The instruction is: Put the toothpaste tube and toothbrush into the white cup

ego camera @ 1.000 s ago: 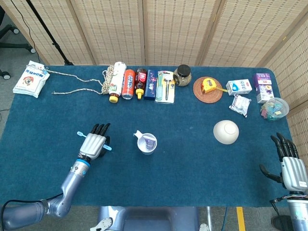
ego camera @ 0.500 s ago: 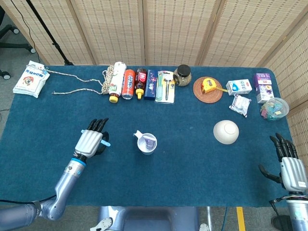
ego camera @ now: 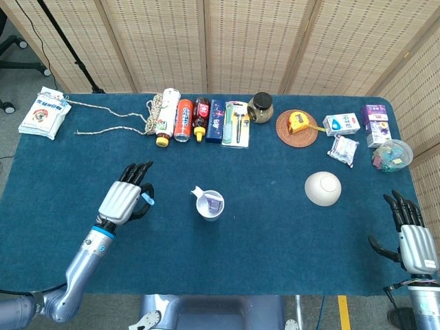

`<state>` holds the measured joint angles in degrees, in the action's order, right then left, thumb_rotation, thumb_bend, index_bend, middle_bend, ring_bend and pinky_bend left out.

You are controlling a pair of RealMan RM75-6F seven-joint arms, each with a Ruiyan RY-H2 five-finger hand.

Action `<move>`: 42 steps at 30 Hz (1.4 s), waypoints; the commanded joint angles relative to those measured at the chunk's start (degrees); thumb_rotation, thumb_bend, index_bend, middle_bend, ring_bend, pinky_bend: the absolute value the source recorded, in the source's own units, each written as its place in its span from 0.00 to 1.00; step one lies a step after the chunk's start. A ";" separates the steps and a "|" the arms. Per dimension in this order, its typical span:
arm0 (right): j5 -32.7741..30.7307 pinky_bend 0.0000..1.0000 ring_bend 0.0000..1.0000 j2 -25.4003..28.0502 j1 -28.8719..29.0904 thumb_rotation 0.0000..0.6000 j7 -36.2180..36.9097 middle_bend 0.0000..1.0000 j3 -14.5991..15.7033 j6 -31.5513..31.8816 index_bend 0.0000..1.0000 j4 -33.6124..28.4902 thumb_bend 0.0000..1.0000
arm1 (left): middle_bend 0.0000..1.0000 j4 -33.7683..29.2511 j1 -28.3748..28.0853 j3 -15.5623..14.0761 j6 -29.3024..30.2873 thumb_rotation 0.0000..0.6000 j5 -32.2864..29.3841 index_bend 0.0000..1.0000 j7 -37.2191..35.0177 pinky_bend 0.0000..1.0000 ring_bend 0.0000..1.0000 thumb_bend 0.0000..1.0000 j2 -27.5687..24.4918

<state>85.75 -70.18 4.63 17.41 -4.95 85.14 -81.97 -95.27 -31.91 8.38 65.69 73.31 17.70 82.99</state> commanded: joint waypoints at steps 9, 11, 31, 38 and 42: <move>0.24 0.03 0.00 0.15 -0.08 1.00 -0.08 0.00 0.09 0.24 0.00 -0.59 0.31 | 0.00 -9.55 0.30 1.23 -1.21 1.00 7.43 0.59 -20.58 0.00 0.00 0.40 -9.69; 0.32 0.03 0.00 0.17 -0.08 1.00 -0.13 0.00 0.11 0.29 0.00 -0.69 0.31 | 0.00 -10.47 0.33 1.56 -1.11 1.00 8.87 0.59 -24.76 0.00 0.00 0.40 -11.43; 0.55 0.03 0.00 0.50 -0.32 1.00 -0.52 0.00 0.08 0.99 0.00 -1.67 0.31 | 0.00 -17.95 -2.51 0.88 -2.31 1.00 17.74 0.59 -38.43 0.00 0.00 0.40 -18.32; 0.17 0.03 0.00 0.67 -0.37 1.00 -0.08 0.00 -0.18 1.02 0.00 -1.44 0.31 | 0.00 -16.86 -4.89 1.74 -4.45 1.00 15.16 0.59 -37.73 0.00 0.00 0.40 -15.02; -0.03 0.03 0.00 0.69 -0.37 1.00 0.10 0.00 -0.27 0.94 0.00 -1.24 0.31 | 0.00 -16.36 -5.77 2.10 -5.12 1.00 14.08 0.59 -37.41 0.00 0.00 0.40 -13.85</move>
<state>85.73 -69.49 4.26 17.51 -5.21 86.09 -83.22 -111.78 -37.50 10.36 60.70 87.58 -19.84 68.95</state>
